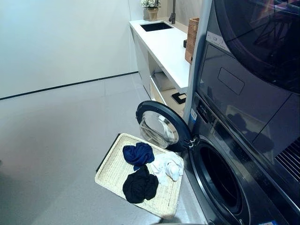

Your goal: Put the clothes into the washing machine.

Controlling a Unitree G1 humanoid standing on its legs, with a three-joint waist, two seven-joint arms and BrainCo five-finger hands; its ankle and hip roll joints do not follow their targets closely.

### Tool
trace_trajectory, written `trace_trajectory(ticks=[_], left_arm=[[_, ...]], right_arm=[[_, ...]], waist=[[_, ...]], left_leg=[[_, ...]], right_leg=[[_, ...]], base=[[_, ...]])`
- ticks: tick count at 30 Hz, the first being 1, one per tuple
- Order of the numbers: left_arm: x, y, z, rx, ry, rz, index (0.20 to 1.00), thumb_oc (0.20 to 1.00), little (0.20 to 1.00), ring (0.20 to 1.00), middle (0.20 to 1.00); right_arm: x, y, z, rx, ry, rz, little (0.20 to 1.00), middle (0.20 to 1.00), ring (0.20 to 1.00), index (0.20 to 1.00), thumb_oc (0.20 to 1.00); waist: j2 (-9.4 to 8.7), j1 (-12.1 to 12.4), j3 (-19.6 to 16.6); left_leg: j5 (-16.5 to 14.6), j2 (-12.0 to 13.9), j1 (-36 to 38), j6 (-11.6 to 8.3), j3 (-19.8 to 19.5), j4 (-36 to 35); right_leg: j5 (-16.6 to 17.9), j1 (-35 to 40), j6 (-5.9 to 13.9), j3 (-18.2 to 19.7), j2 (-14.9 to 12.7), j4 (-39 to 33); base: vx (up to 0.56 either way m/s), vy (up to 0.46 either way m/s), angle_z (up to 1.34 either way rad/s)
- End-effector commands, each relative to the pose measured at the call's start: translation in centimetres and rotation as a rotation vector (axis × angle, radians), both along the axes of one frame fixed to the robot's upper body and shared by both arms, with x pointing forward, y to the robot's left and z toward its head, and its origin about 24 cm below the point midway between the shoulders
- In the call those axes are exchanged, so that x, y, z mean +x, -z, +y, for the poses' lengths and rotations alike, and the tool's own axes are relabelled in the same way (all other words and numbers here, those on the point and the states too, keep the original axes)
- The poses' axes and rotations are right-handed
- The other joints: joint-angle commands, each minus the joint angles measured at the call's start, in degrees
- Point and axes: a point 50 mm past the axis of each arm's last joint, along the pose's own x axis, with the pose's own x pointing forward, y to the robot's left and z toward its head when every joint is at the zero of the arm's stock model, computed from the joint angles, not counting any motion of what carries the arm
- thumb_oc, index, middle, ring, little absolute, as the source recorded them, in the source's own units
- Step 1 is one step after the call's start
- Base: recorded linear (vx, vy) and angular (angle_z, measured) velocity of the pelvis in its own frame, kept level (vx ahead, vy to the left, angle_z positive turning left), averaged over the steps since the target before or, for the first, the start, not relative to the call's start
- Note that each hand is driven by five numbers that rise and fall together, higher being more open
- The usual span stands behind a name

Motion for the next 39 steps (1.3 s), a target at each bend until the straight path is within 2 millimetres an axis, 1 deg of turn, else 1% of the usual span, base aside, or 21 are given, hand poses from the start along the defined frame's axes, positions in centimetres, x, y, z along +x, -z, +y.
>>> trace_trajectory(ticks=[1,8,15,35,38,39], left_arm=[[3.0,-0.7,0.5,0.027,0.051,-0.047,1.0,1.0,1.0,1.0,1.0],[3.0,-0.8,0.5,-0.003,0.026,-0.063,1.0,1.0,1.0,1.0,1.0],[2.5,-0.7,0.8,0.015,0.026,-0.052,1.0,1.0,1.0,1.0,1.0],[2.8,-0.8,0.6,0.014,0.002,-0.08,1.0,1.0,1.0,1.0,1.0],[3.8,-1.1,0.8,0.026,-0.061,-0.15,1.0,1.0,1.0,1.0,1.0],[5.2,-1.7,1.0,0.036,-0.085,-0.225,1.0,1.0,1.0,1.0,1.0]], right_arm=[[1.8,-0.4,-0.1,0.003,0.013,-0.028,1.0,1.0,1.0,1.0,1.0],[1.5,-0.3,0.0,0.004,0.013,-0.018,1.0,1.0,1.0,1.0,1.0],[1.4,-0.3,-0.1,0.006,0.012,-0.019,1.0,1.0,1.0,1.0,1.0],[1.4,-0.3,-0.2,0.007,0.0,-0.024,1.0,1.0,1.0,1.0,1.0],[2.7,-0.8,-0.5,0.008,-0.013,-0.075,1.0,1.0,1.0,1.0,1.0],[4.3,-1.4,-0.7,0.009,-0.017,-0.135,1.0,1.0,1.0,1.0,1.0]], waist=[[-2.34,0.95,1.84],[-2.19,0.94,1.79],[-2.1,0.86,1.68],[-1.86,1.04,2.15],[-1.55,1.11,3.52],[-1.41,1.15,5.13]], left_leg=[[-1.72,1.58,3.1,1.39,2.71,0.36],[-1.8,1.63,3.46,1.43,2.8,0.36],[-1.89,1.55,3.52,1.41,2.84,0.36],[-1.7,1.57,3.5,1.37,2.59,0.36],[-1.45,1.56,3.02,1.34,2.61,0.36],[-1.22,1.45,1.79,1.4,2.49,0.36]], right_leg=[[1.49,-0.7,1.47,-2.34,-5.12,1.72],[1.56,-0.29,1.56,-2.26,-5.22,1.6],[1.58,-0.13,1.66,-2.38,-5.4,1.46],[1.39,-0.32,1.57,-2.56,-5.45,1.85],[1.65,-1.22,1.57,-2.51,-5.46,2.02],[1.92,-2.77,1.56,-2.3,-5.49,2.33]], base=[[0.0,0.0,0.0],[0.0,0.0,0.0],[0.0,0.0,0.0],[0.01,0.001,0.0],[0.04,0.017,0.0],[-0.12,0.017,-0.01]])
